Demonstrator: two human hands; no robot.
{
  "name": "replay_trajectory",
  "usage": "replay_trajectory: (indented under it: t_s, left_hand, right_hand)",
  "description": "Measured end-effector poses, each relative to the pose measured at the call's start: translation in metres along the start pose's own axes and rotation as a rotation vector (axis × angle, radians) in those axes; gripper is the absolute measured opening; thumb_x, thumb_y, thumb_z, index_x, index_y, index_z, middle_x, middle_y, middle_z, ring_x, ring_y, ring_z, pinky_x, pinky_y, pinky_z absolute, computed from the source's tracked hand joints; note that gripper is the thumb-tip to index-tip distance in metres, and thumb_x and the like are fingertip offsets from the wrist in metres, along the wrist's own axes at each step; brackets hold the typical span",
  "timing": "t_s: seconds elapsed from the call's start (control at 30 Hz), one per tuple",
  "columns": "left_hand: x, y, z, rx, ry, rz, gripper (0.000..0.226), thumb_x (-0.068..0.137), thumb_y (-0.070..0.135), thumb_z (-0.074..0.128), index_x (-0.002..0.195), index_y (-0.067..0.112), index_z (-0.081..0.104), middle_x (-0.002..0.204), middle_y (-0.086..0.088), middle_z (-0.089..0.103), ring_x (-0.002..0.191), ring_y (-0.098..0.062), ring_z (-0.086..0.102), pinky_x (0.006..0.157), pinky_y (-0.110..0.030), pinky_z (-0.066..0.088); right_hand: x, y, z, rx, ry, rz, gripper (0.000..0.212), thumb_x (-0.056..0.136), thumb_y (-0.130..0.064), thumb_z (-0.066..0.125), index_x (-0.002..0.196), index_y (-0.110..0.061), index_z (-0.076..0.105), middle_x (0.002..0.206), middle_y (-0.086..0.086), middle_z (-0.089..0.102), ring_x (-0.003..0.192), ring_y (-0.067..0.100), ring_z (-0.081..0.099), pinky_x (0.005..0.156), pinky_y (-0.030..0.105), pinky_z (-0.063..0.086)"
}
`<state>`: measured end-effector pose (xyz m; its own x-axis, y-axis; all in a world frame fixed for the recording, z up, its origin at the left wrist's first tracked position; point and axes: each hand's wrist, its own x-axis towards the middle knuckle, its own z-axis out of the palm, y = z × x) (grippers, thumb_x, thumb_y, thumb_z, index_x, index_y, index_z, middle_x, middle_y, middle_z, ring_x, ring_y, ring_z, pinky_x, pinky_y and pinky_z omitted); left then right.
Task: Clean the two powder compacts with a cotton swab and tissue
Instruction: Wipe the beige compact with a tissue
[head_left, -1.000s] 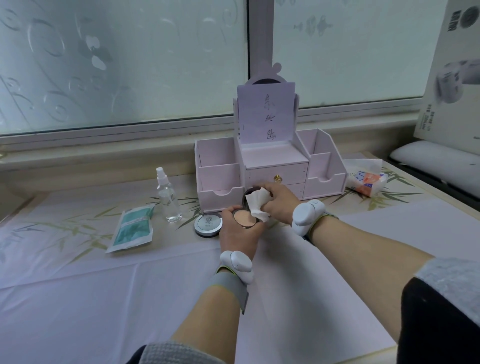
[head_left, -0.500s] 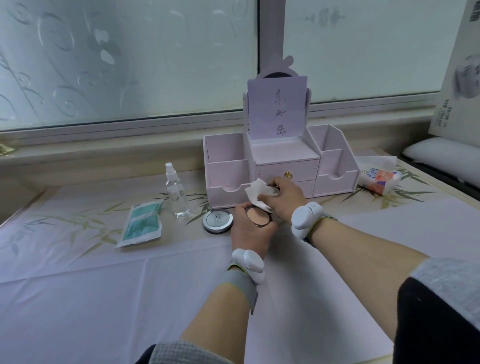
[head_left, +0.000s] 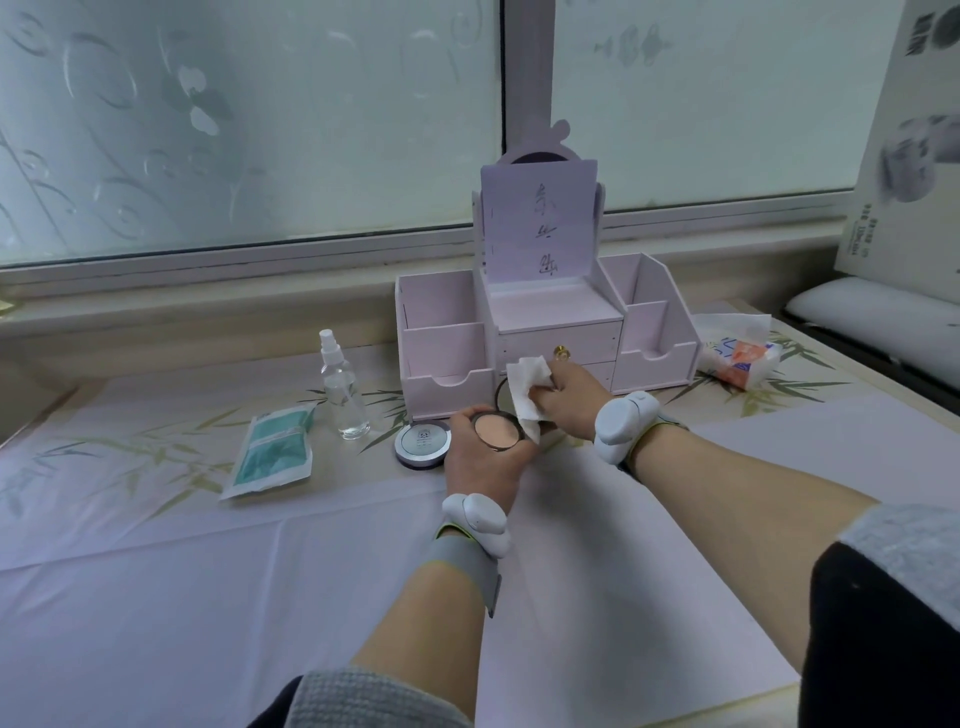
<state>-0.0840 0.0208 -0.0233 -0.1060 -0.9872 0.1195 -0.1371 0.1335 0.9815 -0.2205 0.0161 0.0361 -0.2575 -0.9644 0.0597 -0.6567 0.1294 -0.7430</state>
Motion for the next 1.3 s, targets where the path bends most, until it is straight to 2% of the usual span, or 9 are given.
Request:
replay_trajectory:
  t_s: [0.17, 0.23, 0.4, 0.6, 0.73, 0.87, 1.0, 1.13, 1.3]
  left_hand:
    - [0.001, -0.003, 0.002, 0.023, 0.003, 0.02, 0.066, 0.059, 0.036, 0.086, 0.114, 0.023, 0.052, 0.09, 0.015, 0.06, 0.079, 0.006, 0.056, 0.063, -0.002, 0.041]
    - [0.001, -0.001, 0.003, 0.021, 0.014, 0.018, 0.064, 0.06, 0.035, 0.084, 0.114, 0.023, 0.051, 0.089, 0.015, 0.06, 0.077, 0.003, 0.057, 0.064, -0.004, 0.042]
    - [0.004, -0.008, 0.008, -0.027, 0.054, -0.016, 0.062, 0.052, 0.03, 0.073, 0.11, 0.028, 0.051, 0.087, -0.001, 0.069, 0.071, -0.025, 0.064, 0.071, -0.046, 0.059]
    - [0.005, -0.01, 0.008, -0.056, 0.042, -0.019, 0.058, 0.061, 0.022, 0.076, 0.113, 0.027, 0.051, 0.086, -0.005, 0.071, 0.052, -0.019, 0.06, 0.061, -0.037, 0.057]
    - [0.005, -0.009, 0.01, -0.079, 0.037, -0.041, 0.068, 0.053, 0.043, 0.081, 0.114, 0.032, 0.052, 0.091, 0.001, 0.07, 0.071, -0.026, 0.067, 0.07, -0.044, 0.061]
    - [0.007, -0.012, 0.01, -0.105, 0.037, -0.046, 0.078, 0.05, 0.05, 0.082, 0.121, 0.036, 0.052, 0.1, 0.005, 0.072, 0.09, -0.023, 0.071, 0.08, -0.049, 0.061]
    - [0.005, -0.009, 0.007, -0.113, 0.035, -0.046, 0.089, 0.051, 0.048, 0.083, 0.133, 0.035, 0.049, 0.112, 0.005, 0.07, 0.101, -0.015, 0.068, 0.09, -0.039, 0.058]
    - [0.002, -0.004, 0.007, -0.239, -0.008, -0.069, 0.085, 0.048, 0.044, 0.085, 0.125, 0.029, 0.053, 0.102, -0.012, 0.072, 0.071, -0.026, 0.064, 0.054, -0.03, 0.054]
    - [0.001, -0.004, 0.007, -0.267, -0.022, -0.078, 0.096, 0.057, 0.034, 0.087, 0.142, 0.022, 0.043, 0.107, -0.012, 0.07, 0.066, -0.023, 0.061, 0.051, -0.026, 0.052]
  right_hand:
    - [-0.004, 0.004, -0.008, 0.054, -0.039, 0.073, 0.028, 0.083, 0.007, 0.052, 0.109, 0.002, 0.062, 0.1, 0.019, 0.064, 0.097, 0.035, 0.061, 0.089, 0.044, 0.053]
    - [-0.007, 0.005, -0.009, 0.146, -0.017, 0.117, 0.026, 0.086, 0.004, 0.052, 0.108, 0.0, 0.064, 0.097, 0.014, 0.063, 0.092, 0.03, 0.058, 0.09, 0.041, 0.05]
    - [-0.004, 0.015, -0.014, 0.302, 0.15, 0.281, 0.03, 0.093, -0.007, 0.042, 0.11, -0.003, 0.066, 0.111, 0.02, 0.065, 0.105, 0.038, 0.06, 0.094, 0.046, 0.049]
    - [-0.012, 0.015, -0.018, 0.457, 0.265, 0.265, 0.038, 0.083, 0.005, 0.038, 0.062, -0.02, 0.058, 0.081, 0.009, 0.061, 0.078, 0.025, 0.052, 0.07, 0.032, 0.042]
    - [-0.019, 0.005, -0.017, 0.487, 0.233, 0.242, 0.038, 0.08, 0.01, 0.041, 0.078, -0.019, 0.065, 0.081, 0.002, 0.059, 0.077, 0.025, 0.052, 0.071, 0.04, 0.052]
    - [-0.027, -0.003, -0.01, 0.515, 0.172, 0.182, 0.039, 0.086, 0.006, 0.044, 0.101, -0.016, 0.073, 0.088, -0.003, 0.063, 0.076, 0.016, 0.055, 0.061, 0.025, 0.049]
    - [-0.026, -0.004, -0.005, 0.551, 0.143, 0.185, 0.042, 0.087, 0.007, 0.043, 0.091, -0.018, 0.077, 0.089, 0.003, 0.068, 0.079, 0.02, 0.058, 0.06, 0.023, 0.049]
    - [-0.031, -0.003, -0.004, 0.427, 0.057, 0.132, 0.041, 0.089, 0.008, 0.042, 0.089, -0.009, 0.08, 0.09, 0.007, 0.074, 0.076, 0.015, 0.06, 0.05, 0.012, 0.047]
    - [-0.033, -0.002, -0.003, 0.355, 0.042, 0.093, 0.045, 0.088, 0.009, 0.04, 0.086, -0.012, 0.08, 0.088, -0.002, 0.073, 0.077, 0.01, 0.06, 0.05, 0.009, 0.044]
